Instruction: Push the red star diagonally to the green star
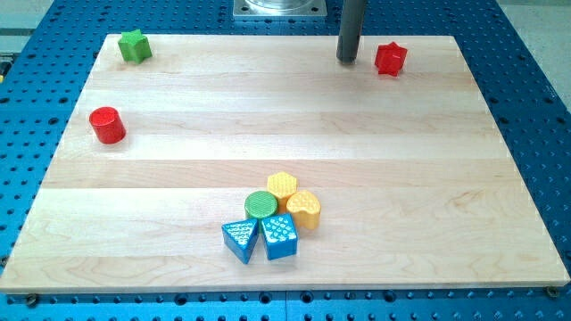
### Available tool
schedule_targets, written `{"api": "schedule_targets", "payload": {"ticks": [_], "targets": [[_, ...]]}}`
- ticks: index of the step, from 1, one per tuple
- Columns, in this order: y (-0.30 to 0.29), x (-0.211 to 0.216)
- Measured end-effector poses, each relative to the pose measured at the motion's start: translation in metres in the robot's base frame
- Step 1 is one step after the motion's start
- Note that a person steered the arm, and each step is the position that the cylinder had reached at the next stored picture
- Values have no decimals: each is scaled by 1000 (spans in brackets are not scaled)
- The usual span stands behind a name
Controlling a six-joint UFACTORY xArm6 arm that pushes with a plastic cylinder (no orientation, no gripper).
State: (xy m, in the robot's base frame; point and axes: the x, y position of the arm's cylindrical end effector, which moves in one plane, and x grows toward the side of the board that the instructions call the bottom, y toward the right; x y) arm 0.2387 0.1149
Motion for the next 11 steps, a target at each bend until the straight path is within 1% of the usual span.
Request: {"api": "schedule_targets", "payload": {"ticks": [1,2,3,4,5,6,7,8,9,10,11], "targets": [[7,-2],[0,5],[26,-44],[82,-18],[30,7],[-22,49],[-7,4],[50,5],[50,45],[-34,109],[-46,129]]}}
